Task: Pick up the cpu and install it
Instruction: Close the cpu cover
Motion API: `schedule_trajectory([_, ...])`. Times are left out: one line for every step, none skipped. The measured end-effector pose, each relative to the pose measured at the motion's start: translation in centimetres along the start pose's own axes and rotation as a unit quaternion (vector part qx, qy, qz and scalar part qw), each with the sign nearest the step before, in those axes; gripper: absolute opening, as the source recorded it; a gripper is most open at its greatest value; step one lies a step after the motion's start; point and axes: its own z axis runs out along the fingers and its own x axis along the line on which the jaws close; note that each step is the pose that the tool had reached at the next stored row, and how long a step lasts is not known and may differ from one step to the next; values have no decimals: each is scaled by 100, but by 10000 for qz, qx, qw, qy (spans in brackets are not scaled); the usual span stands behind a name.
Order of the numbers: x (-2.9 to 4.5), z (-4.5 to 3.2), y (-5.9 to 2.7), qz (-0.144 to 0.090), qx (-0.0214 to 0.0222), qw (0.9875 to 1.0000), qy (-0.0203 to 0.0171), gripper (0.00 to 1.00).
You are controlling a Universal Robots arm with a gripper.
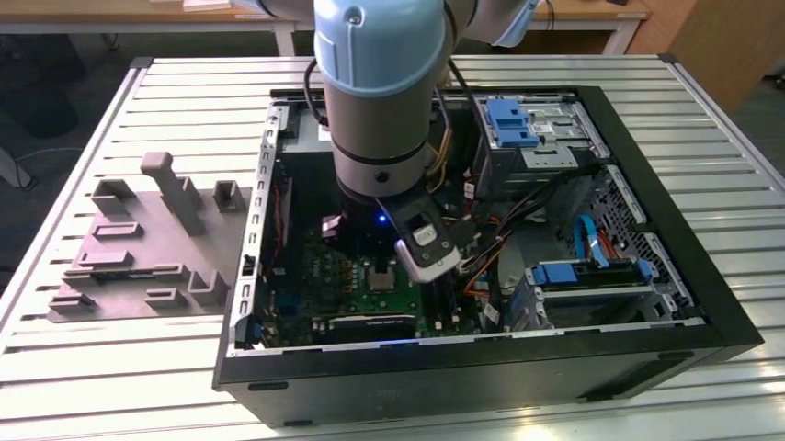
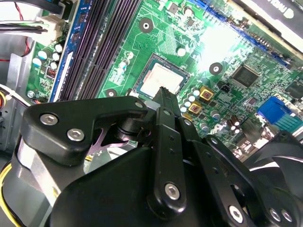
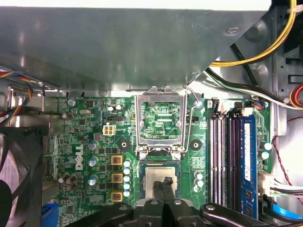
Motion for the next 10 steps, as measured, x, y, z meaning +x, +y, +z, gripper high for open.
schedule_trajectory([0,-2,0,0,0,10000,0,11])
schedule_trajectory([0,-7,0,0,1,10000,0,11])
schedule_trajectory([0,-11,0,0,1,10000,0,11])
schedule_trajectory([0,-17,0,0,2,10000,1,11])
schedule_trajectory([0,-24,1,0,1,10000,1,11])
schedule_trajectory([0,-31,1,0,1,10000,0,11])
schedule_trajectory([0,-39,2,0,1,10000,0,11])
schedule_trajectory([0,-49,2,0,1,10000,1,11])
schedule_trajectory([-1,-58,3,0,1,10000,0,11])
schedule_trajectory([-1,-68,3,0,1,10000,0,11])
